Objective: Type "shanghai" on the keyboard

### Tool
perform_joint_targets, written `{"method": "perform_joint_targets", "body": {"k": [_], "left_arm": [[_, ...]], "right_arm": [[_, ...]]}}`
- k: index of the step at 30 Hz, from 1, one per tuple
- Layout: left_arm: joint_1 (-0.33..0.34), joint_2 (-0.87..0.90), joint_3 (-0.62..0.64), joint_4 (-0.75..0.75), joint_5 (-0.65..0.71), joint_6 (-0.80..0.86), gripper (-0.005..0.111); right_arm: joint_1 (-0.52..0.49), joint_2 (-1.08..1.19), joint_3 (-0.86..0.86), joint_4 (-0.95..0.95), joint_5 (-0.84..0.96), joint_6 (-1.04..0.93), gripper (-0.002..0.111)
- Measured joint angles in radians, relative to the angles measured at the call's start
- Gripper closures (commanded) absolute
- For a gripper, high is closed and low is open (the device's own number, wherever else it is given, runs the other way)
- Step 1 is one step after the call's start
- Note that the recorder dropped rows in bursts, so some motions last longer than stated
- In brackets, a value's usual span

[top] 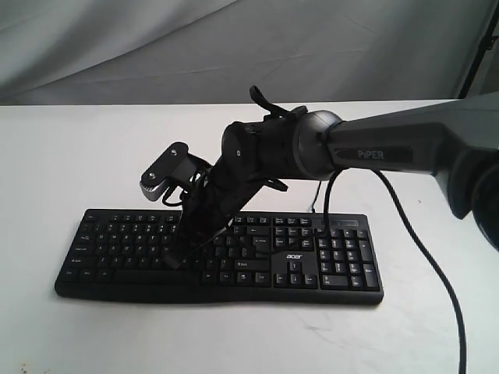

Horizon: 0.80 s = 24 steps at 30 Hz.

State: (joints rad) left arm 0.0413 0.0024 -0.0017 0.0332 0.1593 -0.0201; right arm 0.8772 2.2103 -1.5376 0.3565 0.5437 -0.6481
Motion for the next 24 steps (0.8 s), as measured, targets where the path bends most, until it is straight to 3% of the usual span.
{"method": "perform_joint_targets", "body": {"k": [14, 24], "left_arm": [[0.000, 0.000, 0.000, 0.000, 0.000, 0.000, 0.107], [0.000, 0.000, 0.000, 0.000, 0.000, 0.000, 0.107]], "right_arm": [[0.000, -0.294, 0.016, -0.130, 0.106, 0.068, 0.108], [0.006, -0.714, 0.295, -0.113, -0.089, 0.076, 0.108]]}}
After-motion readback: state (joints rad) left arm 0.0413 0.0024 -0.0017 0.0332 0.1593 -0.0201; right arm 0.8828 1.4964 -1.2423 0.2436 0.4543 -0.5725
